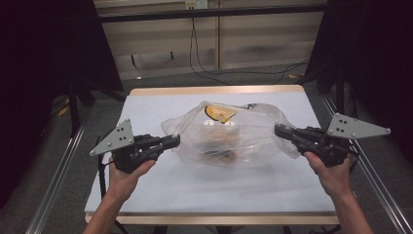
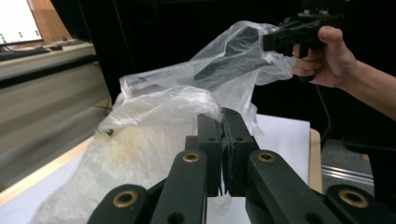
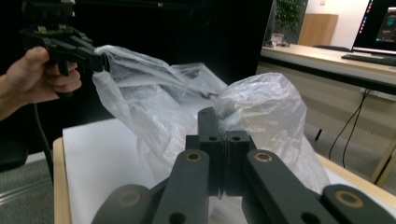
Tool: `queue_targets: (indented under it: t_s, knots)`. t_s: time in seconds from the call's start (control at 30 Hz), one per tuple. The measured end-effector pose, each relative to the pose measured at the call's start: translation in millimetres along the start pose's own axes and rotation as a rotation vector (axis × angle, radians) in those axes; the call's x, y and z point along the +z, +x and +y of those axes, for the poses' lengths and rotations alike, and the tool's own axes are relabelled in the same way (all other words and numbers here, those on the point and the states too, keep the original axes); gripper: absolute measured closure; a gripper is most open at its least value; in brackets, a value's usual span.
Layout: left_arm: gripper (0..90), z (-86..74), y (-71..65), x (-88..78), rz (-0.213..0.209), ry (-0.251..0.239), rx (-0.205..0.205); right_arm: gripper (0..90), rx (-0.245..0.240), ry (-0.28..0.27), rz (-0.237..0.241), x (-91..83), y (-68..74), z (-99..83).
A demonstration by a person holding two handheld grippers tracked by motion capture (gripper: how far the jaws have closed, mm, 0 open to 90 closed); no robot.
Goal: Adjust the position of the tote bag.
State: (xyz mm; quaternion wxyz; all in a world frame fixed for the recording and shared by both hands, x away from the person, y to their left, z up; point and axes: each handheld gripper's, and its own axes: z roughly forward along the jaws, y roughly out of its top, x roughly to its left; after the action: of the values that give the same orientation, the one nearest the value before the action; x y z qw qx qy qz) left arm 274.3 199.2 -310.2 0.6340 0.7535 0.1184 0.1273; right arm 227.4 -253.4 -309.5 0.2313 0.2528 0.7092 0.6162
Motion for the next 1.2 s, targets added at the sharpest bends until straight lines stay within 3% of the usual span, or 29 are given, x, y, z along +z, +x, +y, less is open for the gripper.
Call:
queue_targets:
  t_s: [0.23,0.63,0.77,1.07,1.2]
  knots:
    - [87.9,16.7,16.3,-4.7,0.041,-0.033,0.000,89.5,0.003,-0.046,-0.020,4.9,-14.1,17.2]
    - [88.0,51.0,42.5,-18.4,0.097,-0.102,-0.002,89.4,-0.014,-0.115,-0.062,12.3,-35.4,67.8]
    - [88.0,59.2,52.8,-27.0,0.142,-0.117,0.000,89.4,-0.014,-0.126,-0.071,15.9,-42.4,80.7]
    - [88.3,71.0,67.9,-38.1,0.195,-0.138,-0.013,89.2,-0.022,-0.120,-0.105,26.1,-53.0,102.9]
    - [88.4,64.6,77.0,-45.9,0.234,-0.158,-0.054,89.0,-0.016,-0.135,-0.119,28.1,-55.2,104.2]
